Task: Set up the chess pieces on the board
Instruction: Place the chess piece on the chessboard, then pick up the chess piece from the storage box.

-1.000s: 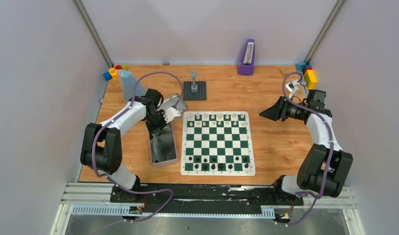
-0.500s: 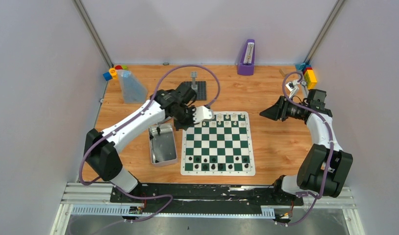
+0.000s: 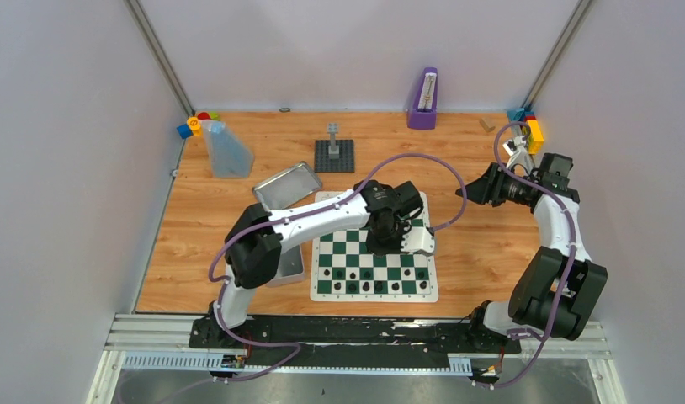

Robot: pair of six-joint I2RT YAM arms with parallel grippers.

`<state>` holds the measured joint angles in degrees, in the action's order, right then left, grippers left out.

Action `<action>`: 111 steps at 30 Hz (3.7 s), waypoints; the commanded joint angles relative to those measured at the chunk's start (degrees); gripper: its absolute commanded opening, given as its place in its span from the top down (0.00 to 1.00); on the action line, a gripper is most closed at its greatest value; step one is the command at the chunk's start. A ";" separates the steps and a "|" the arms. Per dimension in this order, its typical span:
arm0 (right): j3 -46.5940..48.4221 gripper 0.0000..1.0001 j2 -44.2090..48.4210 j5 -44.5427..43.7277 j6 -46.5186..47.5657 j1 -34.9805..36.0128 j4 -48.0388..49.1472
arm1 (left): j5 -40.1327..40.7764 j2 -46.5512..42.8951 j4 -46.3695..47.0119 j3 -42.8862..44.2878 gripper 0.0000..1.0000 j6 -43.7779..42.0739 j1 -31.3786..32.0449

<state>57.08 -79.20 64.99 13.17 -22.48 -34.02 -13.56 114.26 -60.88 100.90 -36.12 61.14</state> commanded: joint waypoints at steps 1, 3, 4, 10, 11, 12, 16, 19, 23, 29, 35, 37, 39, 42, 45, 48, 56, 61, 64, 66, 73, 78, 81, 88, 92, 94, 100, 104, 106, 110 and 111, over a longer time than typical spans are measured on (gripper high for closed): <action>2.16 0.53 0.83 1.12 0.45 -0.37 0.27 | -2.28 3.22 0.88 1.49 0.91 2.69 1.06; 2.24 0.53 0.49 1.46 0.45 -0.36 0.10 | -2.68 4.11 1.86 0.80 0.91 3.58 1.60; 2.31 0.53 0.33 1.53 0.45 -0.45 0.05 | -2.73 4.25 2.28 0.22 0.91 4.08 1.78; 2.52 0.53 -0.06 2.22 0.54 -0.32 -0.30 | -2.13 6.74 4.15 0.25 0.90 5.89 3.21; 2.53 0.53 -0.05 2.29 0.59 -0.41 -0.38 | -2.20 7.27 4.13 0.39 0.90 6.06 3.33; 2.51 0.53 0.05 2.33 0.62 -0.38 -0.44 | -2.27 7.50 4.11 0.66 0.90 6.10 3.39; 2.62 0.53 0.24 2.56 0.72 -0.39 -0.52 | -2.68 8.70 3.94 1.00 0.90 6.42 4.25; 2.60 0.53 0.36 2.68 0.80 -0.45 -0.61 | -2.60 9.37 4.19 0.54 0.89 6.41 5.13; 2.56 0.53 0.37 3.02 0.89 -0.43 -0.79 | -2.17 10.03 4.50 0.08 0.89 6.35 5.38; 2.63 0.53 0.16 3.36 1.06 -0.38 -0.87 | -1.02 9.94 5.16 -0.40 0.88 6.26 5.40; 2.59 0.53 0.18 3.39 1.07 -0.31 -1.00 | -0.35 10.42 5.37 -0.51 0.86 6.10 5.44; 2.58 0.53 0.17 3.33 1.15 -0.38 -0.96 | -0.04 10.45 5.23 -0.53 0.86 5.99 5.39; 2.60 0.53 0.10 3.39 1.16 -0.37 -0.96 | 0.04 10.46 5.05 -0.53 0.86 5.85 5.39; 2.60 0.53 0.00 3.47 1.16 -0.38 -0.98 | 0.43 10.06 4.94 -0.80 0.86 5.72 5.39; 2.60 0.53 -0.20 3.63 1.16 -0.36 -1.05 | 0.50 9.80 5.06 -1.34 0.86 5.60 5.40; 2.69 0.53 -0.09 3.57 1.16 -0.42 -1.09 | -0.16 9.76 4.78 -1.43 0.86 5.62 5.39; 2.67 0.53 0.00 3.65 1.25 -0.41 -1.14 | -0.07 9.63 4.88 -1.43 0.79 5.73 5.39; 2.67 0.53 -0.16 3.67 1.25 -0.36 -1.14 | 0.62 8.02 5.13 -0.88 0.68 6.04 5.41; 2.71 0.53 -0.19 3.76 1.25 -0.33 -1.14 | 1.61 6.46 5.54 -0.52 0.62 6.17 5.39; 2.61 0.53 -0.17 3.73 1.25 -0.33 -1.14 | 2.29 5.16 5.81 -0.39 0.60 6.26 5.39; 2.60 0.53 -0.39 3.65 1.25 -0.33 -1.14 | 4.96 -1.34 5.87 -2.33 0.56 5.80 5.29; 2.60 0.53 -0.52 3.59 1.25 -0.36 -1.14 | 7.98 -10.02 7.88 -10.18 0.51 5.54 2.09; 2.60 0.53 -0.53 3.46 1.25 -0.40 -1.18 | 7.83 -14.63 6.59 -16.10 0.50 6.49 -2.57; 2.69 0.53 -1.28 3.26 1.33 -0.36 -1.19 | 8.42 -30.45 6.40 -29.51 0.50 6.97 -21.25; 2.76 0.53 -2.36 3.31 1.33 -0.34 -1.23 | 8.39 -36.73 7.11 -36.17 0.51 3.45 -31.47; 2.93 0.53 -3.15 3.58 1.20 -0.37 -1.23 | 7.64 -38.09 8.36 -39.69 0.51 1.19 -35.52; 3.05 0.53 -4.36 3.93 1.22 -0.33 -1.49 | 5.33 -38.42 13.97 -44.74 0.51 -4.69 -42.47; 3.12 0.53 -4.55 3.96 1.25 -0.37 -1.49 | 4.89 -36.60 15.69 -45.59 0.52 -7.59 -43.53; 3.13 0.53 -4.66 3.99 1.25 -0.32 -1.51 | 5.04 -34.93 16.19 -45.49 0.53 -9.01 -43.75; 3.05 0.53 -4.33 3.92 1.33 -0.34 -1.50 | 5.09 -32.70 16.84 -45.33 0.54 -10.57 -43.91; 3.09 0.53 -4.30 3.92 1.29 -0.37 -1.54 | 5.07 -32.39 16.97 -45.33 0.54 -10.78 -43.92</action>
<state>57.82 -83.61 67.00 13.19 -22.70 -36.21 -7.20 80.60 -46.37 55.22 -43.53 17.74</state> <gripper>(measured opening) 0.468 0.465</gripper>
